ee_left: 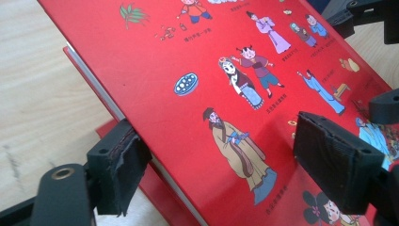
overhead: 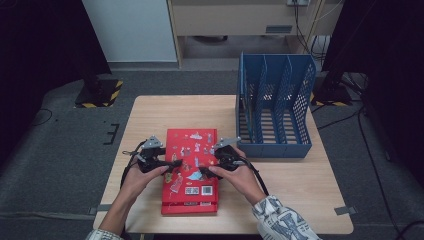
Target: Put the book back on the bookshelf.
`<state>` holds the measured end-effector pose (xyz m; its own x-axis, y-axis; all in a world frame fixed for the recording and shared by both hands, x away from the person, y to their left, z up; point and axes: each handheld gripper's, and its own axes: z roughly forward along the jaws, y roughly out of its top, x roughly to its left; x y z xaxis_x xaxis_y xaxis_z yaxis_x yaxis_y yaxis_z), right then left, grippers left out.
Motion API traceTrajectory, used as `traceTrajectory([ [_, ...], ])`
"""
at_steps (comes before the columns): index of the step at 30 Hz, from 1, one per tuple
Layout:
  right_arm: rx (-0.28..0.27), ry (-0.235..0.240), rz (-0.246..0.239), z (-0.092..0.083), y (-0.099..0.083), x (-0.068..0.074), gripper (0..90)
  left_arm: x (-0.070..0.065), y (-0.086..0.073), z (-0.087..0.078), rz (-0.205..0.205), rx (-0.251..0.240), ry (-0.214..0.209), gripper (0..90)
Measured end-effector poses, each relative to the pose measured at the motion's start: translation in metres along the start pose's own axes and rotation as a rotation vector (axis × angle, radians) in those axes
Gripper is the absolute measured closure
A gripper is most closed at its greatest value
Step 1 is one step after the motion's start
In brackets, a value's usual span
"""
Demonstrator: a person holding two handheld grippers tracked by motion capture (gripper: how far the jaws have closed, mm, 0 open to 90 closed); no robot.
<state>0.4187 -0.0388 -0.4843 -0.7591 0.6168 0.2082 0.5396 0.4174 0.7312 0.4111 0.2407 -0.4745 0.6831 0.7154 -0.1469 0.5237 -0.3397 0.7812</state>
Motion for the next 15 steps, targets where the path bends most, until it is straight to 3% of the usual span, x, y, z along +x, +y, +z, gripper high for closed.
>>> traceTrajectory([
  [5, -0.006, -0.014, -0.015, -0.003, 0.011, -0.001, 15.2, 0.004, 0.012, -0.004, 0.020, -0.001, 0.018, 20.5],
  [9, -0.041, -0.037, -0.025, -0.010, 0.026, -0.004, 18.5, 0.009, 0.021, -0.006, 0.033, -0.021, 0.020, 21.0],
  [15, -0.064, -0.072, -0.052, -0.016, 0.039, -0.006, 23.8, 0.018, 0.034, -0.003, 0.020, -0.037, 0.008, 23.5],
])
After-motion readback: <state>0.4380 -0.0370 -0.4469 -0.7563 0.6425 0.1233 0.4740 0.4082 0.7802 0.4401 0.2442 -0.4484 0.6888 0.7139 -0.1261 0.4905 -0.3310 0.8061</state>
